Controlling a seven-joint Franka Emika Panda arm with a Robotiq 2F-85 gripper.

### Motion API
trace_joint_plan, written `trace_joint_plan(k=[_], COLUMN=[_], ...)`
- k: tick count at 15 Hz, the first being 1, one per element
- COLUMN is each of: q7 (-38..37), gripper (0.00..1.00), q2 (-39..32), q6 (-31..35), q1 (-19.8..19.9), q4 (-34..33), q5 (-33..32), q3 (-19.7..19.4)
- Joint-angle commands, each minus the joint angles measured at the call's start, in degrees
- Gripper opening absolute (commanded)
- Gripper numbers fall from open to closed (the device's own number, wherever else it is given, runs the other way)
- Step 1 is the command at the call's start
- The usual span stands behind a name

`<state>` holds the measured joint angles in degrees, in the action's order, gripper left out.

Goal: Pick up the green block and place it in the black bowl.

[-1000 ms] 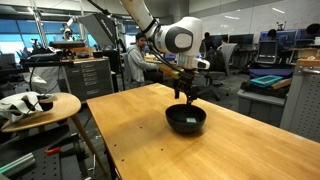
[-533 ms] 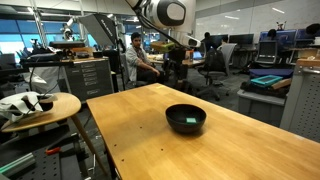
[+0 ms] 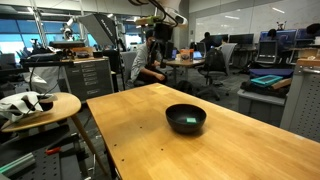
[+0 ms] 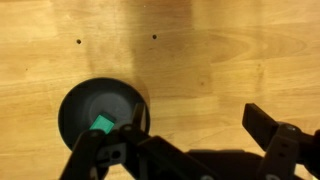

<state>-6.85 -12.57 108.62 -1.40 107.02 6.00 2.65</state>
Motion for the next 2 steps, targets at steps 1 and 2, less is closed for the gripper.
trace_joint_plan(k=[1, 2], q7=[0.1, 0.1], gripper=[1.0, 1.0], q2=[0.2, 0.2], q6=[-0.2, -0.2], q1=[-0.3, -0.3], q4=[0.1, 0.3], q5=[0.1, 0.1], q3=[-0.4, -0.4])
